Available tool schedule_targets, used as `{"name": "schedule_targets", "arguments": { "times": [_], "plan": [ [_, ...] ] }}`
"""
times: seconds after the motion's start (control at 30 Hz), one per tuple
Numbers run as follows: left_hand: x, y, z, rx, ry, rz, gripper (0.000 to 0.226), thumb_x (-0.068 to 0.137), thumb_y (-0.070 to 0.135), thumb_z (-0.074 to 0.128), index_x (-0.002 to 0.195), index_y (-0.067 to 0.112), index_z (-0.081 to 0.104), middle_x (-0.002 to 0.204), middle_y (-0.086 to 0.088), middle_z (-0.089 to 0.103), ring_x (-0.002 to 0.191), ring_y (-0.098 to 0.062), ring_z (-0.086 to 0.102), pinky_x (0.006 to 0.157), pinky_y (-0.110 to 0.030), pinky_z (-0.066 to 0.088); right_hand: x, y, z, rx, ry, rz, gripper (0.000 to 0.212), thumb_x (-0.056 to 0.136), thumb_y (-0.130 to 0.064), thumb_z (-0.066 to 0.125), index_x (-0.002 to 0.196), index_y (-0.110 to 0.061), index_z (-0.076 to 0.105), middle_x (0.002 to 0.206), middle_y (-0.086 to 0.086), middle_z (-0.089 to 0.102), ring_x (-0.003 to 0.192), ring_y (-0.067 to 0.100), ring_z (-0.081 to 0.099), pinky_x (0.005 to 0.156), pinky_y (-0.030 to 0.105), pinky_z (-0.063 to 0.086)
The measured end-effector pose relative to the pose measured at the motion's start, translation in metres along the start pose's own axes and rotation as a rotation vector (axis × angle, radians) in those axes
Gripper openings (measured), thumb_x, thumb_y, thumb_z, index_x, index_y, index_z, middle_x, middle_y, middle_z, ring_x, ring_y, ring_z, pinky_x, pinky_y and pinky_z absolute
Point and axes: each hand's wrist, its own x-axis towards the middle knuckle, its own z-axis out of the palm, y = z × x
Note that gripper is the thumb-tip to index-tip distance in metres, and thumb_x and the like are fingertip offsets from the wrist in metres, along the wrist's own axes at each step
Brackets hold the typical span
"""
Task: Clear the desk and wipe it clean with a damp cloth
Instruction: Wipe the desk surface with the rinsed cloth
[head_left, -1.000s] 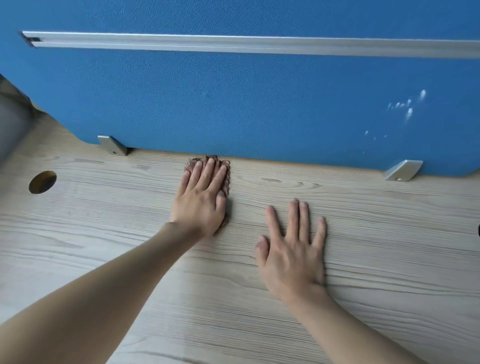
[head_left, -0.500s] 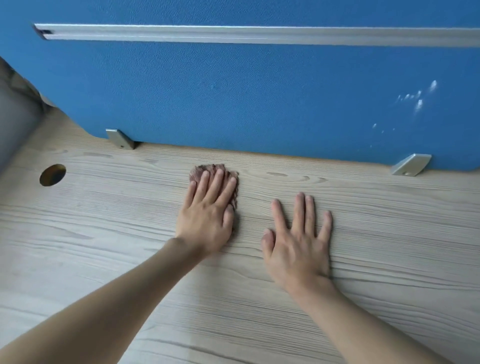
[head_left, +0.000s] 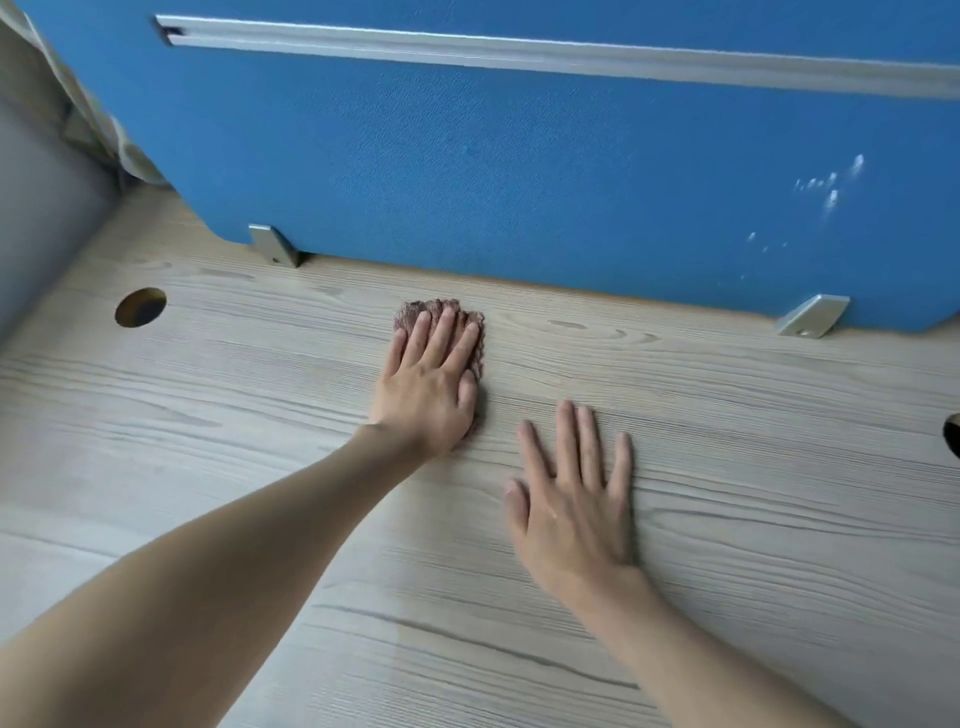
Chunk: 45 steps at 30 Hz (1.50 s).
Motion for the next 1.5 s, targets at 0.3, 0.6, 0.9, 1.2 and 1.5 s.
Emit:
{"name": "schedule_targets", "arguments": {
  "times": [0.3, 0.6, 0.9, 1.2, 1.5],
  "plan": [
    [-0.018, -0.011, 0.004, -0.045, 0.016, -0.029, 0.069, 0.09, 0.044, 0.01, 0.159, 0.036, 0.012, 0.167, 0.005, 0.004, 0.154, -0.017, -0.002, 0.124, -0.041, 0.0, -0.002, -0.003, 0.002, -0.037, -0.029, 0.002, 0.067, 0.088, -0.048, 0.036, 0.148, -0.022, 0.047, 0.16, 0.023, 0.03, 0.149, 0.039, 0.027, 0.116, 0.068, 0.015],
    [-0.048, -0.018, 0.011, 0.011, 0.034, 0.112, 0.063, 0.096, 0.041, 0.021, 0.158, 0.031, 0.019, 0.166, 0.002, 0.012, 0.154, -0.02, 0.005, 0.124, -0.045, 0.01, -0.001, -0.003, -0.002, -0.046, -0.051, -0.002, 0.067, 0.089, -0.049, 0.036, 0.149, -0.022, 0.046, 0.16, 0.023, 0.029, 0.149, 0.039, 0.026, 0.115, 0.068, 0.015],
    [-0.084, -0.01, 0.014, 0.013, 0.007, 0.149, 0.063, 0.097, 0.04, 0.026, 0.158, 0.03, 0.021, 0.166, 0.001, 0.014, 0.154, -0.022, 0.007, 0.122, -0.047, 0.014, -0.002, -0.003, -0.002, -0.039, -0.054, -0.004, 0.067, 0.089, -0.049, 0.037, 0.149, -0.021, 0.046, 0.16, 0.023, 0.028, 0.149, 0.04, 0.026, 0.116, 0.068, 0.013],
    [-0.096, 0.001, 0.015, 0.021, 0.038, 0.039, 0.065, 0.095, 0.041, 0.023, 0.159, 0.031, 0.017, 0.166, 0.002, 0.01, 0.154, -0.021, 0.003, 0.124, -0.046, 0.009, -0.001, -0.003, 0.001, -0.045, -0.042, -0.006, 0.067, 0.088, -0.049, 0.036, 0.149, -0.021, 0.047, 0.159, 0.023, 0.031, 0.148, 0.04, 0.027, 0.115, 0.068, 0.014],
    [-0.076, -0.01, 0.012, -0.017, 0.03, -0.156, 0.069, 0.09, 0.045, 0.012, 0.158, 0.037, 0.014, 0.167, 0.007, 0.006, 0.154, -0.017, 0.001, 0.124, -0.04, 0.003, -0.037, -0.008, -0.001, 0.036, 0.001, -0.072, 0.065, 0.089, -0.044, 0.036, 0.146, -0.016, 0.05, 0.158, 0.022, 0.035, 0.148, 0.037, 0.03, 0.115, 0.068, 0.017]
  ]
}}
